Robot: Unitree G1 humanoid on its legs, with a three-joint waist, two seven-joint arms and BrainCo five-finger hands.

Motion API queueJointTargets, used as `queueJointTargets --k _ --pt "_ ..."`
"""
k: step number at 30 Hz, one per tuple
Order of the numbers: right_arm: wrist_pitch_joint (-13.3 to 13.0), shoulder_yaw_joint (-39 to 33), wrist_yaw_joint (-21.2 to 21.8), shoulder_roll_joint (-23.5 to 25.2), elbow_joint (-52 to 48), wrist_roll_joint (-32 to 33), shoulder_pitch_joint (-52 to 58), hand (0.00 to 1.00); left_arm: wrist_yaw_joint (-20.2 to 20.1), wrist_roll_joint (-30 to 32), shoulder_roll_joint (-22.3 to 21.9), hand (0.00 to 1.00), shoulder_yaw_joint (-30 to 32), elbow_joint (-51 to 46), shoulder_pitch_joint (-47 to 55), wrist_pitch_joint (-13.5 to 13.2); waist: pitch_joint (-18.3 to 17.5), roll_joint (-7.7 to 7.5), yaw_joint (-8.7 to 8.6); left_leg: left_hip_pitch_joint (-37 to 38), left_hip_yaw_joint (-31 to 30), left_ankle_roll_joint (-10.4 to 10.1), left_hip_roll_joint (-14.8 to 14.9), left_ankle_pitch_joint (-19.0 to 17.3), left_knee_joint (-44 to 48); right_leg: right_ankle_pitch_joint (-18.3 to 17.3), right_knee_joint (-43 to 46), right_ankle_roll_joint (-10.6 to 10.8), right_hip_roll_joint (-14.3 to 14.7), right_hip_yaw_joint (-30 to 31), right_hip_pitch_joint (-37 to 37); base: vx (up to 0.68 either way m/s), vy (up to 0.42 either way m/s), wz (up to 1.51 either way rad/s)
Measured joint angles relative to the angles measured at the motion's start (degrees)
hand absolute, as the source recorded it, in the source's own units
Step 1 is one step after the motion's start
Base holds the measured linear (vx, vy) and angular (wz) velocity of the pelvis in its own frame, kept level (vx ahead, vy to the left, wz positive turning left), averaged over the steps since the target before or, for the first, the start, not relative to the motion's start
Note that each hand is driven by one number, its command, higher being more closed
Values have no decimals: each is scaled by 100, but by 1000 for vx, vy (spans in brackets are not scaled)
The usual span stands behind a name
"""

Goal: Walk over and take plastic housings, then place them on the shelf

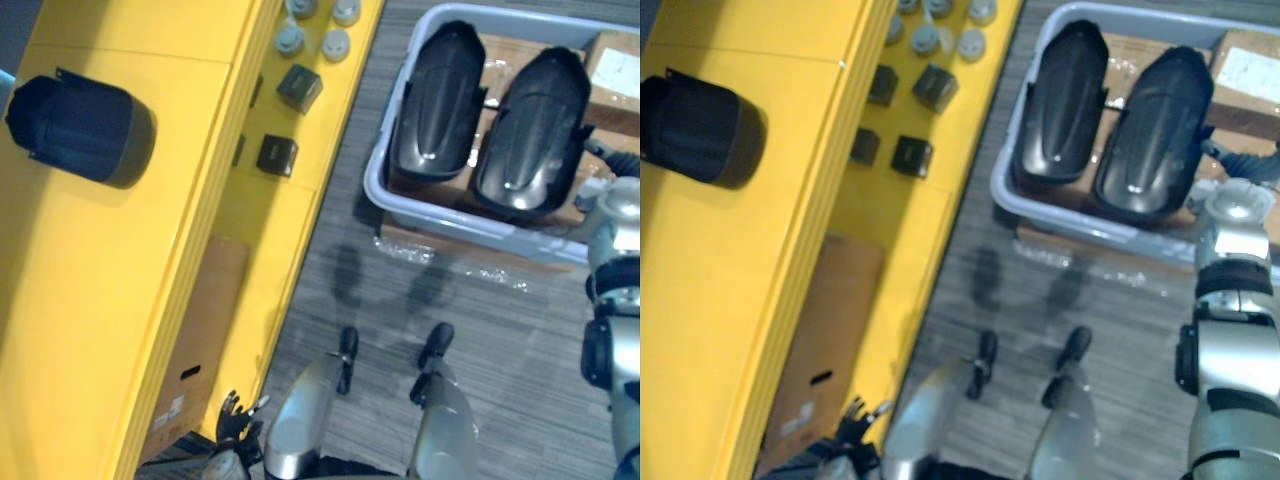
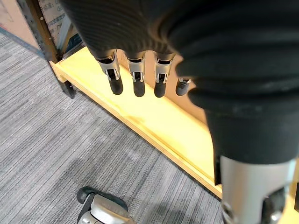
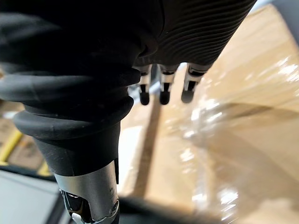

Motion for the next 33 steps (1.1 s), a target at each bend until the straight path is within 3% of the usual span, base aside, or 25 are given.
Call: queueJointTargets --k 3,8,16,24,28,30,33 --pt "156 -2 2 -31 162 -111 0 0 5 -24 -7 0 -65 49 0 -41 -39 58 19 -4 -12 -5 -5 4 4 -88 139 -23 -27 -2 -59 -12 0 3" --pt "350 140 277 -360 179 -412 1 0 13 -179 -154 0 -239 124 -1 -40 -268 386 138 -65 -127 -29 -43 34 -4 -250 284 -52 -114 -130 -132 -10 4 10" --pt "371 479 468 -612 179 -818 -13 0 -4 -245 -147 0 -372 145 -21 -48 -305 437 268 -235 -163 -83 -8 89 -21 -336 436 -122 -121 -173 -363 -9 -5 3" --pt "870 439 -490 -627 239 -832 -155 0 5 -255 -144 0 -421 136 -30 -95 -313 448 292 -311 -258 -104 20 103 -9 -322 356 -113 -97 -317 -346 7 12 5" --pt "881 362 -922 -627 294 -813 -235 0 7 -255 -140 0 -443 96 -27 -93 -314 449 294 -232 -252 -109 45 99 -27 -305 327 -91 -62 -309 -288 10 3 -4" --pt "807 345 -1228 -629 295 -786 -357 0 3 -254 -137 0 -451 77 -7 -94 -314 450 271 -164 -252 -121 65 90 -26 -315 308 -107 -34 -297 -219 9 0 -9" --pt "301 344 -1548 -663 211 -860 -635 0 -1 -256 -136 0 -459 65 5 -92 -319 457 267 -104 -254 -132 100 83 -27 -352 299 -165 2 -295 -190 -18 -3 -5"
